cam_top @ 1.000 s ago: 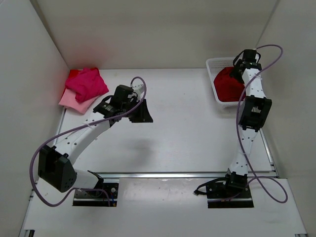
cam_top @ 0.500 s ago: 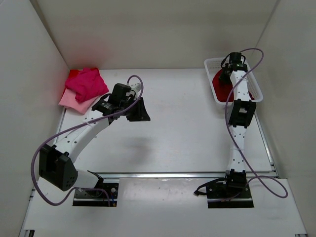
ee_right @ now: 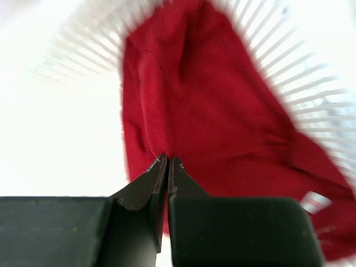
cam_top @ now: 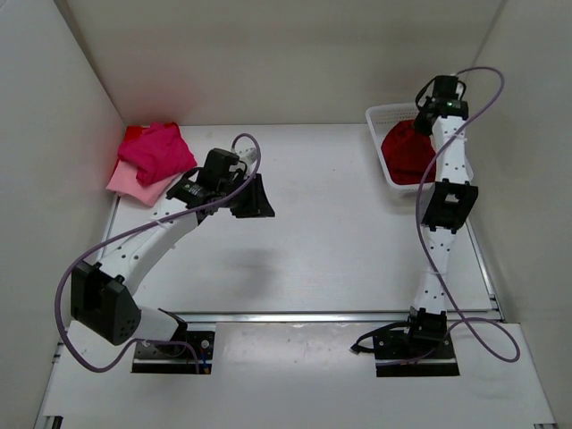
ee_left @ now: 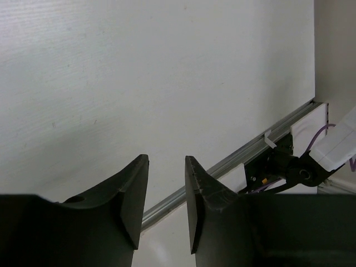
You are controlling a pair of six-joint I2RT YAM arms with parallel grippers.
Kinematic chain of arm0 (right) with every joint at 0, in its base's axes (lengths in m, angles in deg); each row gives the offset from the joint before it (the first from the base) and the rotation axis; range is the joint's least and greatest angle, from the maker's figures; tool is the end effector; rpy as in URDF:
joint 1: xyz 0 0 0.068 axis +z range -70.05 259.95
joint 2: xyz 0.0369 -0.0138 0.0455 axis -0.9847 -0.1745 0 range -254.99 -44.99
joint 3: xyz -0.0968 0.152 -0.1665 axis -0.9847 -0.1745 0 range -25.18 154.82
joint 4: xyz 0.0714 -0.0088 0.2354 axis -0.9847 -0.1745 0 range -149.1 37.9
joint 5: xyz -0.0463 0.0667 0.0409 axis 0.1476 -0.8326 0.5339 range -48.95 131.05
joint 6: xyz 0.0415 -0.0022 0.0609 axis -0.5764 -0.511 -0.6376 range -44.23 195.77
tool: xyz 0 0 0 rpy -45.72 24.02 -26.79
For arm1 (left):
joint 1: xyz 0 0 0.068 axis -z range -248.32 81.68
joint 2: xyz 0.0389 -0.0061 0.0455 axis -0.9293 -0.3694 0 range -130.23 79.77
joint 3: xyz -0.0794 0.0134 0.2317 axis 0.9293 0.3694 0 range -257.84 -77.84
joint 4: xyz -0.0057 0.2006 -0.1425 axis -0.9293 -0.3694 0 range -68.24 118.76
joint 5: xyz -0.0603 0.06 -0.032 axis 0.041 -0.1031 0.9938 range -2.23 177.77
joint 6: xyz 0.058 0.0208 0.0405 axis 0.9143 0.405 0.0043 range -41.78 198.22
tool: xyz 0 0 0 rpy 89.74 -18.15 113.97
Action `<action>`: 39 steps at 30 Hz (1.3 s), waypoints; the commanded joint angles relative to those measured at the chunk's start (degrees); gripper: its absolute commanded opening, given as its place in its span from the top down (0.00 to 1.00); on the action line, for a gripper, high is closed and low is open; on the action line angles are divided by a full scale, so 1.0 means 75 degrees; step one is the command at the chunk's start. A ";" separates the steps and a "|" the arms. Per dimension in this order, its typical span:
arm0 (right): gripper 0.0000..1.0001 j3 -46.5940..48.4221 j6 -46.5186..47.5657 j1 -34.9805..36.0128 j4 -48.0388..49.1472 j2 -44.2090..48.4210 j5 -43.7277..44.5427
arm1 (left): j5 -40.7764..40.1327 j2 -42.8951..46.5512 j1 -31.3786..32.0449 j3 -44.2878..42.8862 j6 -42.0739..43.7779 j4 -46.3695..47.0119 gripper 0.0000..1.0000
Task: Fold and stack the t-shirts
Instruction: Pick up the crumpled T-shirt from the bin, then move the crumpled T-shirt to the center of the board.
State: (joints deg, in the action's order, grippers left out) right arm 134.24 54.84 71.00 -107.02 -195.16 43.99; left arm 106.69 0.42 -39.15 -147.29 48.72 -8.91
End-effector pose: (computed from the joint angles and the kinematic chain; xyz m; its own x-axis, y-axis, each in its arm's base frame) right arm 0.5280 -0.0864 0.2297 -0.5918 0.4544 -0.6658 0.4307 0.8764 0.2154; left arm 0.2533 -0.1643 0.2670 -0.8820 -0.0410 -0.4695 0.2503 0.8033 -0.5404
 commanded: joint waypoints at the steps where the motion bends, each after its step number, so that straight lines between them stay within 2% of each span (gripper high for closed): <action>1: 1.00 0.0284 0.0107 -0.0119 0.0267 0.1867 0.0194 | 0.0080 0.0022 0.0165 -0.0688 -0.0005 0.0113 0.56; 6: 1.00 0.0284 0.0259 -0.0096 0.0408 0.3565 -0.0297 | 0.0057 0.0080 0.0236 -0.1099 -0.0075 0.0054 0.43; 9: 1.00 0.0284 0.0329 0.0102 0.0466 0.4538 -0.0825 | -0.0049 0.0349 0.0201 -0.1053 -0.0133 -0.0016 0.41; 14: 1.00 0.0249 0.0107 0.0209 0.1181 0.5911 -0.2649 | -0.0331 0.0736 -0.0045 -0.0970 -0.0180 -0.0356 0.40; 18: 1.00 0.0003 -0.0361 0.0372 0.2048 0.6860 -0.3777 | -0.0669 0.0877 -0.0080 -0.1157 -0.0263 -0.0601 0.33; 23: 1.00 -0.0501 -0.1881 0.0642 0.3895 0.7483 -0.5698 | -0.1770 0.0935 -0.0209 -0.1486 -0.0052 -0.1129 0.27; 27: 1.00 -0.1391 -0.3323 0.0526 0.5291 0.7753 -0.7150 | -0.2006 0.1018 -0.0455 -0.1451 -0.0087 -0.1258 0.22; 29: 1.00 -0.1847 -0.3385 0.0712 0.5493 0.7811 -0.7597 | -0.2333 0.1041 -0.0537 -0.1521 -0.0028 -0.1340 0.19; 33: 1.00 -0.2270 -0.2907 0.1146 0.4957 0.7776 -0.7587 | -0.2511 0.1006 -0.0608 -0.1931 0.0019 -0.1493 0.18; 36: 0.99 -0.2306 -0.1784 0.2245 0.3636 0.7520 -0.6933 | -0.2511 0.0819 -0.0666 -0.2131 0.0100 -0.1458 0.19; 37: 1.00 -0.2271 -0.1235 0.2434 0.3051 0.7484 -0.6664 | -0.2499 0.0830 -0.0713 -0.2096 0.0112 -0.1469 0.19; 39: 1.00 -0.1887 -0.0228 0.3426 0.1718 0.7274 -0.5063 | -0.2499 0.0807 -0.0725 -0.1769 0.0287 -0.1423 0.20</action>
State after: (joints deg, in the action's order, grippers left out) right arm 116.90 42.41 90.23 -83.13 -140.38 -4.68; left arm 89.18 5.75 -43.96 -161.54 48.94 -19.05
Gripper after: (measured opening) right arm 0.006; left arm 0.806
